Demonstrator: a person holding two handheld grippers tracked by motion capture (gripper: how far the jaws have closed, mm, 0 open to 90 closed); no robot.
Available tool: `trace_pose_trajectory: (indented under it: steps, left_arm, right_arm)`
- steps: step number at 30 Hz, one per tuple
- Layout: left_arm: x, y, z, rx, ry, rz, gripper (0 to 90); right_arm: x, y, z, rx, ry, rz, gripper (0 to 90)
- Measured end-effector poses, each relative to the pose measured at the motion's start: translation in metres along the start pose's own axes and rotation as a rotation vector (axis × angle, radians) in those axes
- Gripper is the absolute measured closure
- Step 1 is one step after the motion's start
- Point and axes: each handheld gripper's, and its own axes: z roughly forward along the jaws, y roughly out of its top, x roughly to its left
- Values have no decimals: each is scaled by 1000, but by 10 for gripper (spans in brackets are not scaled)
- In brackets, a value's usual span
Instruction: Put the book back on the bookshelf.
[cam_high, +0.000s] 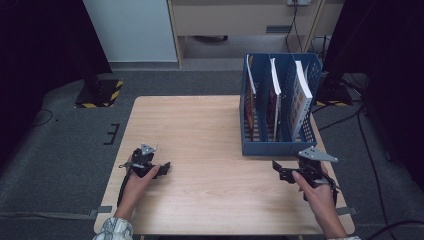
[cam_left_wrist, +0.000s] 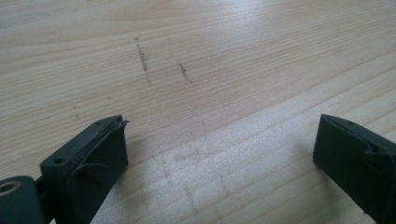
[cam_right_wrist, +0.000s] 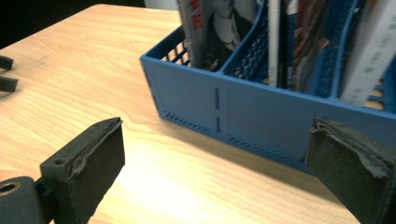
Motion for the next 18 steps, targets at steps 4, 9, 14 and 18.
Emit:
trace_pose_trajectory:
  steps: [4, 9, 14, 18]
  left_arm:
    - [0, 0, 0, 0, -1, 1, 21]
    - [0, 0, 0, 0, 0, 1, 20]
    - [0, 0, 0, 0, 0, 1, 20]
    - [-1, 0, 0, 0, -1, 2, 20]
  right_arm:
    - [10, -1, 3, 20, 21, -23, 53]
    - [19, -4, 8, 36, 42, -20, 54]
    - [27, -9, 15, 70, 77, -36, 62]
    - [37, -12, 21, 99, 108, -64, 62]
